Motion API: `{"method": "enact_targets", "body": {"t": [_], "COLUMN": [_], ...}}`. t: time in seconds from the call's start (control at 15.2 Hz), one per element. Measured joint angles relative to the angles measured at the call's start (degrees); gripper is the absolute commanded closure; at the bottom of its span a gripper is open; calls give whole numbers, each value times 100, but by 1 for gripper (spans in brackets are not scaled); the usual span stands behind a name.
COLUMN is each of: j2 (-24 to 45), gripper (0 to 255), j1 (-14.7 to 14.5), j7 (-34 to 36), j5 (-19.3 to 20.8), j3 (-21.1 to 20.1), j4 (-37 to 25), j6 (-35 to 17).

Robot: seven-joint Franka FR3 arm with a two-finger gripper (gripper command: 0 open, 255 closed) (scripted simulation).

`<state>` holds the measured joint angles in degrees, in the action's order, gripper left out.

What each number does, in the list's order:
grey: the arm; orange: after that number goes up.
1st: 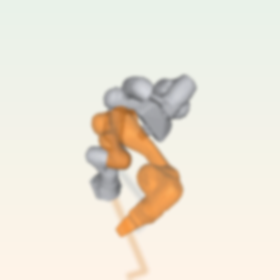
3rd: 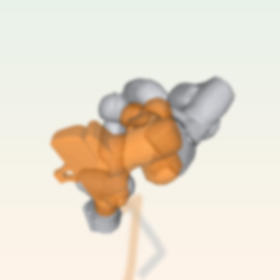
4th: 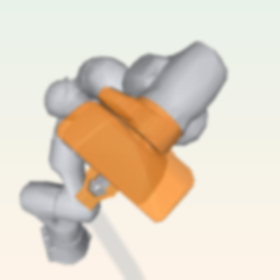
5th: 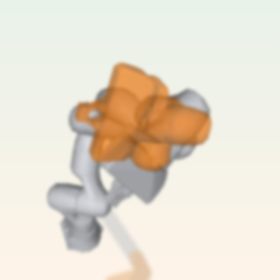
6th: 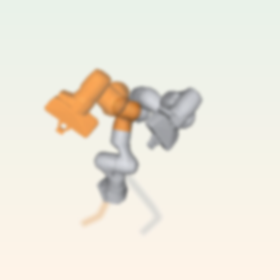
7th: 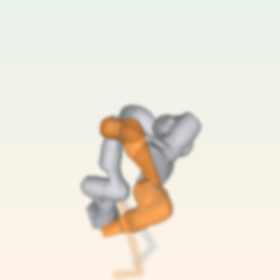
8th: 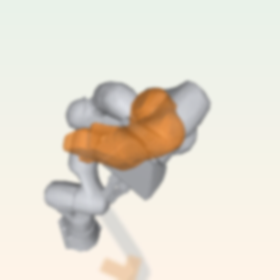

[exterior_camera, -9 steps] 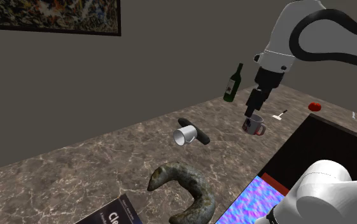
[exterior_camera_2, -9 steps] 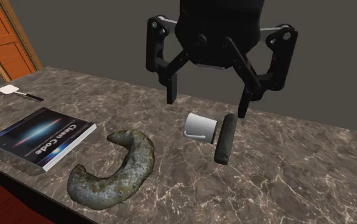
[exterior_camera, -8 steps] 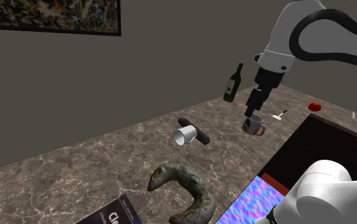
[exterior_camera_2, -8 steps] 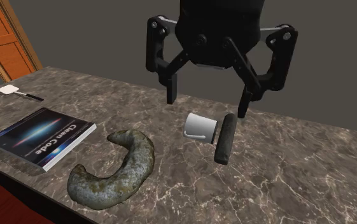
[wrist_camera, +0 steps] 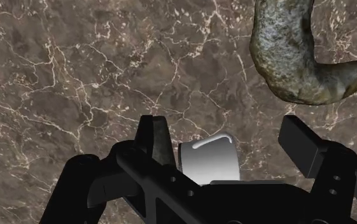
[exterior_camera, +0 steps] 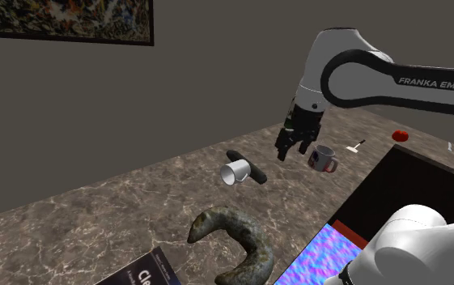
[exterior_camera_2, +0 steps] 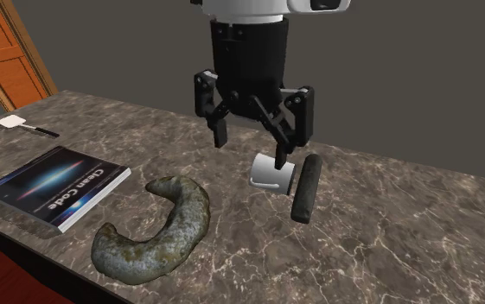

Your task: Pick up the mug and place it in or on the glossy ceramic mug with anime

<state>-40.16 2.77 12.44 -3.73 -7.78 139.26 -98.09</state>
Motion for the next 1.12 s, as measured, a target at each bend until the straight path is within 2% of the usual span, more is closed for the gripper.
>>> {"method": "enact_targets", "body": {"t": [0.46,0.79,1.12], "j2": [1143,2233,3332], "gripper": [0,0,0], "j1": [349,704,966], "j7": [1894,3311,4607], "j5": [-96,204,746], "j3": [-902,-1422,-1724], "j4": [120,-188,-630], "j6": [-1264,-1970,-2469]}}
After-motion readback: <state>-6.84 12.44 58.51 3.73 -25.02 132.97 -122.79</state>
